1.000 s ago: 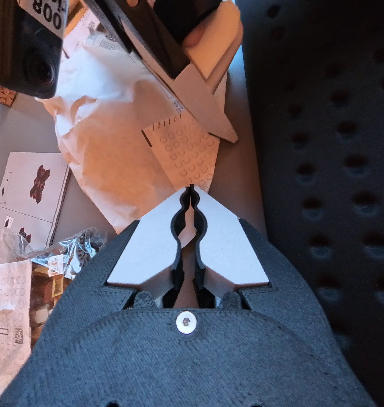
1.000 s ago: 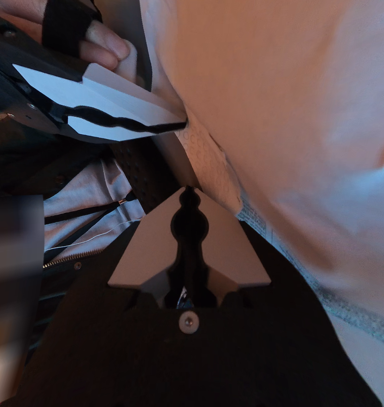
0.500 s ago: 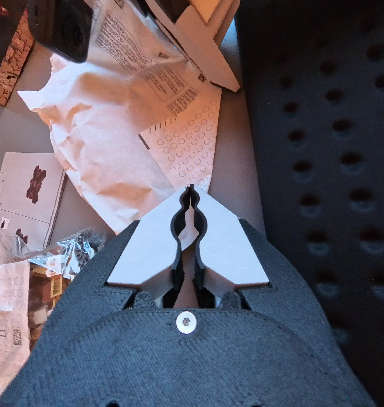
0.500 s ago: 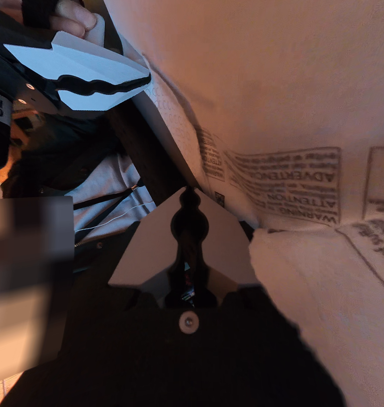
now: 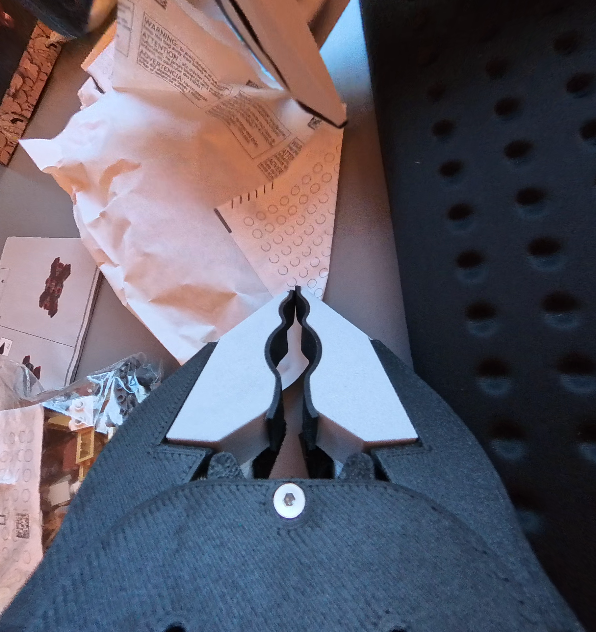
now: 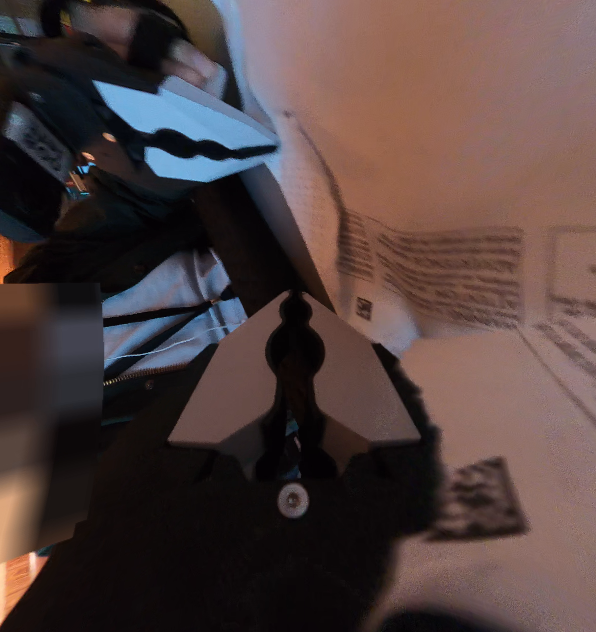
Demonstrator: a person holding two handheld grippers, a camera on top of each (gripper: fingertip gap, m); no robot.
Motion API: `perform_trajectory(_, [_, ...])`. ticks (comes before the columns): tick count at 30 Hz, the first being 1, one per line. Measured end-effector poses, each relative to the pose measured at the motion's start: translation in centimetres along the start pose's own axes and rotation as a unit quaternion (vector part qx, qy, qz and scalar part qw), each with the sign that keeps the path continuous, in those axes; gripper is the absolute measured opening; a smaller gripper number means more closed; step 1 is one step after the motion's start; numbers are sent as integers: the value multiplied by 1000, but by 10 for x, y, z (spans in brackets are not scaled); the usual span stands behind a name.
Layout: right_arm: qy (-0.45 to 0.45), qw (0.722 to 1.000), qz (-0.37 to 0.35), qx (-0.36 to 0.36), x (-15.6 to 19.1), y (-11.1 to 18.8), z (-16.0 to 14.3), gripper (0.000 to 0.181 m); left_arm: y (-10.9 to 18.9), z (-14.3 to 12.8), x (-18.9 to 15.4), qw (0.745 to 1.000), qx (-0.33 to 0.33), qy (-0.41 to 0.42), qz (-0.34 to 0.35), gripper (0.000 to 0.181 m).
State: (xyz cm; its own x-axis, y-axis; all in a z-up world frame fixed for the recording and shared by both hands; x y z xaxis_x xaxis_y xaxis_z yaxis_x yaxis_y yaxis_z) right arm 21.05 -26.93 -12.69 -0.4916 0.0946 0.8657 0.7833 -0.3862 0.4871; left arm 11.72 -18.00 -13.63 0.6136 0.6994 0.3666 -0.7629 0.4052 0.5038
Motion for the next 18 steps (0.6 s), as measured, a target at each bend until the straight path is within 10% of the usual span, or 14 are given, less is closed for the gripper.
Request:
perform_trajectory(1, [14, 1000, -9, -6, 3, -2, 3, 0, 0, 0, 0, 1000, 0, -1, 0, 0])
perform_trajectory(12, [-3, 999, -36, 19, -10, -16, 6, 0, 5, 12, 7, 995, -26, 98, -13, 0])
perform_trajectory(18, [0, 999, -27, 20, -10, -16, 6, 0, 4, 79, 3, 872, -97, 438, -194, 0])
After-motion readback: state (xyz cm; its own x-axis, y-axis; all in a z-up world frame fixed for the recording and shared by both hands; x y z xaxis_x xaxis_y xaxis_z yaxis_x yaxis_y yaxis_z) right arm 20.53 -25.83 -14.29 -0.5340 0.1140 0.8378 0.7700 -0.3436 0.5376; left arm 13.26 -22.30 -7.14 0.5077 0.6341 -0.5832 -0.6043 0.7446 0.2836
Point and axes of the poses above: each gripper's, where its closed fingertips meet, y back along the fingers, z out of its top, x = y × z across the jaws, the point moved 4 cm from there along y, back along the fingers, and after that the axes turned 13 degrees about -x, right-handed, at the moved point
